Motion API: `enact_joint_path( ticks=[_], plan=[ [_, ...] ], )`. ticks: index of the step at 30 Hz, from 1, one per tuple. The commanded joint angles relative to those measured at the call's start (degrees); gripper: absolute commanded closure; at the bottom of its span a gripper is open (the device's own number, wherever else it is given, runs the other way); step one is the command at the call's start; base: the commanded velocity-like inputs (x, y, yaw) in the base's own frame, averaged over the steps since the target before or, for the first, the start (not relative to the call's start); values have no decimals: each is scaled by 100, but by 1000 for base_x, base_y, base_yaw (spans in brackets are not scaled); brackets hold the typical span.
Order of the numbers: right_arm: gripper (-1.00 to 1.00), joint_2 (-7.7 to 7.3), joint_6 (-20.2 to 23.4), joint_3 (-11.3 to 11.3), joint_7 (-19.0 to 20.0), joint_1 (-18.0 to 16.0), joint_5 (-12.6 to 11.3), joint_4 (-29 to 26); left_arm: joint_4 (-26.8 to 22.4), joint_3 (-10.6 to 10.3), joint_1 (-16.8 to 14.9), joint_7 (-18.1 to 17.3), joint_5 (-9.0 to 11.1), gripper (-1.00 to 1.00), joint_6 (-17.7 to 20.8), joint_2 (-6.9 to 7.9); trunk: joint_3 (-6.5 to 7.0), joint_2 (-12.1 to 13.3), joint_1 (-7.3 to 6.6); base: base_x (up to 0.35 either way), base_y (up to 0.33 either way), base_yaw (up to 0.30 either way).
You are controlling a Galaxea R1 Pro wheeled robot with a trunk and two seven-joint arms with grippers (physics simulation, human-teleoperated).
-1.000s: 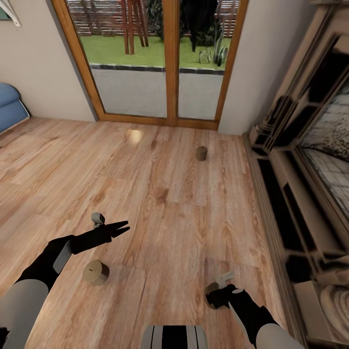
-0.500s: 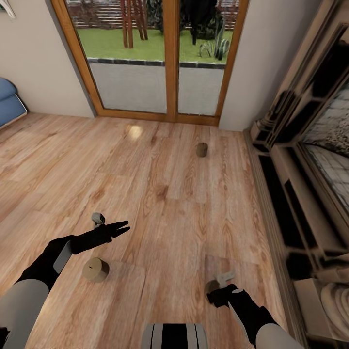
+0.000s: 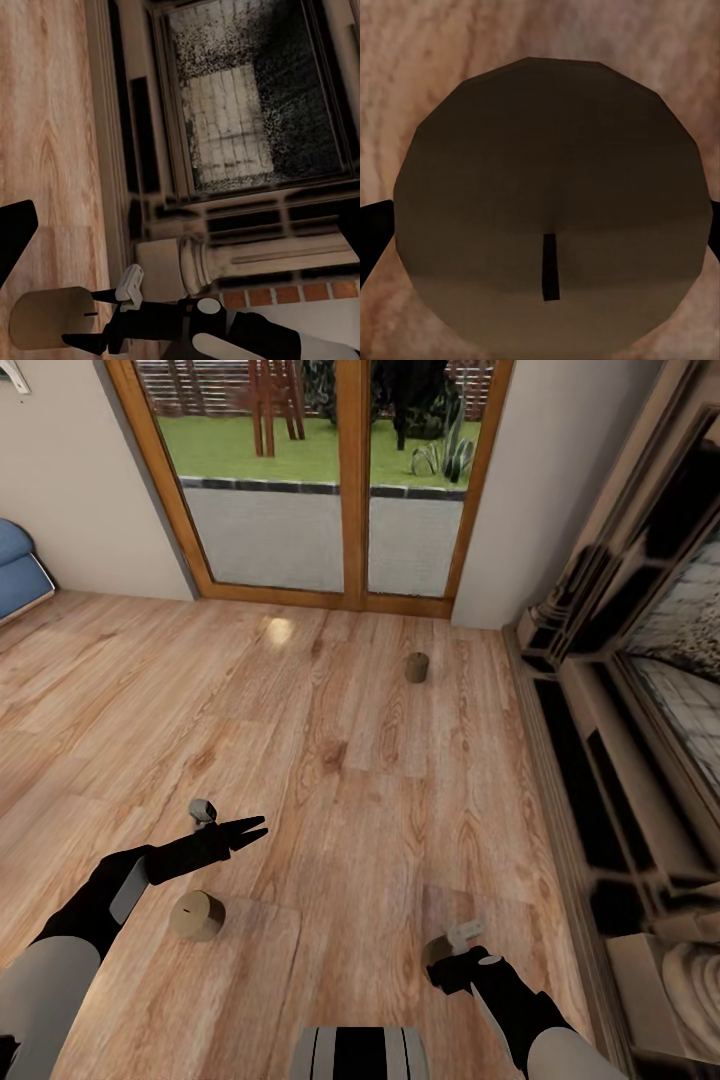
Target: Place each of the two pumpkins and all three candles from the living room inside a cabinet in the living room (use any cabinet), then make sure every cabinet is closed, and position the cauldron so it is next to a table in the living room.
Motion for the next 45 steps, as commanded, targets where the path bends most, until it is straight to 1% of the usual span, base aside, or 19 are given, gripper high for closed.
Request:
enact_joint_path(
  ticks=[1,9,12,16,17,18,19,22,25,32,34,36,38,42,43,45],
  plan=[
    [100,0,1,-1,3,1,-6,0,0,0,1,0,0,-100,2,0,0,0,0,0,0,0],
    [100,-9,8,6,18,1,2,-18,0,1,1,-4,0,-100,2,0,0,0,0,0,0,0],
    [100,-16,16,3,22,1,2,-105,0,0,4,-3,0,-100,0,-4,0,0,0,0,0,0],
    [100,-46,61,-12,33,1,2,-411,-1,0,3,1,0,-100,3,-8,0,0,0,0,0,0],
    [100,-50,109,-12,38,1,-2,-612,-1,0,2,3,0,-100,3,-8,0,0,0,0,0,0],
    [100,-51,176,-11,40,2,-3,-713,0,0,2,3,0,-100,3,-8,0,0,0,0,0,0],
    [100,-52,423,-11,54,6,-8,-946,0,0,-1,4,0,-100,2,-9,0,0,0,0,0,0],
    [100,-53,632,-10,64,9,-14,-1221,0,0,2,4,0,-100,2,-9,0,0,0,0,0,0],
    [100,-53,701,-10,67,9,-15,-1366,0,0,0,4,0,-100,-1,-9,0,0,0,0,0,0],
    [100,-53,719,-10,67,9,-15,-1413,0,0,2,4,0,-100,-1,-9,0,0,0,0,0,0],
    [100,-38,751,-10,67,9,-15,-1531,0,0,2,4,0,-100,-1,-9,0,0,0,0,0,0],
    [100,-17,927,-10,69,9,-15,-1684,-2,0,-1,4,0,-100,-1,-9,0,0,0,0,0,0],
    [100,-7,1211,-10,82,9,-20,-1885,-7,0,3,4,1,-100,0,-12,0,0,0,0,0,0],
    [100,-10,1455,-12,159,9,-28,-2276,-8,0,1,4,0,-100,-3,-14,0,0,0,0,0,0],
    [100,-15,1537,-15,258,9,-30,-2417,-9,2,2,4,0,-100,-4,-12,0,0,0,0,0,0],
    [100,-33,1770,-23,606,9,-36,-2747,-9,6,2,4,0,-100,-5,1,0,0,0,0,0,0]
  ],
)
